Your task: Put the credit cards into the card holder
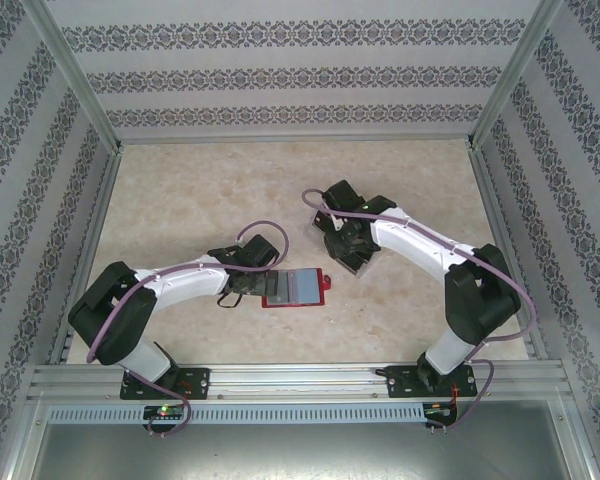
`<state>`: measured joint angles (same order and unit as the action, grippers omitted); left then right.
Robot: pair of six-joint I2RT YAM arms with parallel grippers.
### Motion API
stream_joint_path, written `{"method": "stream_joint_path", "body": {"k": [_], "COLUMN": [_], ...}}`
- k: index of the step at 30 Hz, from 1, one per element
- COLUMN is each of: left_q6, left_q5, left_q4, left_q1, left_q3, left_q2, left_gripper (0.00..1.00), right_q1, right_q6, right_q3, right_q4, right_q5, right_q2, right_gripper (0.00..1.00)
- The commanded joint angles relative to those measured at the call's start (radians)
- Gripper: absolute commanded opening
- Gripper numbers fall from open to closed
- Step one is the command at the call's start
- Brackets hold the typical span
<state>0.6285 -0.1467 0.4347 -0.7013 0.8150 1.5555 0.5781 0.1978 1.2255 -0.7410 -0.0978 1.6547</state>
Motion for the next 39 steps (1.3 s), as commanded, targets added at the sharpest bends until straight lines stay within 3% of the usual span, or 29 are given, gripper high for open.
{"method": "stream_joint_path", "body": {"k": [1, 13, 24, 27, 35, 39], "left_q6": [0.010, 0.016, 0.018, 0.019, 0.017, 0.019], "left_q5": [-0.034, -0.032, -0.029, -0.029, -0.027, -0.025], "left_q4": [0.029, 0.024, 0.020, 0.019, 0.022, 0.021], "left_q1": [-0.012, -0.012, -0.012, -0.012, -0.012, -0.012], "left_q3": [-0.013, -0.021, -0.024, -0.023, -0.022, -0.024], "left_q2": [0.014, 0.014, 0.017, 0.017, 0.018, 0.018], "left_gripper": [1.00, 1.00, 1.00, 1.00, 1.00, 1.00], "right_q1": [-0.006, -0.012, -0.012, -0.009, -0.001, -0.001], "right_q6": [-0.033, -0.035, -0.014, -0.004, 0.014, 0.000], "right_q3": [-0.024, -0.064, -0.093, -0.097, -0.071, -0.046], "right_q4": [-0.017, 0.017, 0.027, 0.026, 0.010, -0.011], "right_q5": [-0.055, -0.055, 0.040, 0.063, 0.111, 0.061], "right_q2": [0.029, 0.087, 0.043, 0.016, -0.069, -0.070], "right_gripper": [0.49, 0.48, 0.27, 0.25, 0.26, 0.32]}}
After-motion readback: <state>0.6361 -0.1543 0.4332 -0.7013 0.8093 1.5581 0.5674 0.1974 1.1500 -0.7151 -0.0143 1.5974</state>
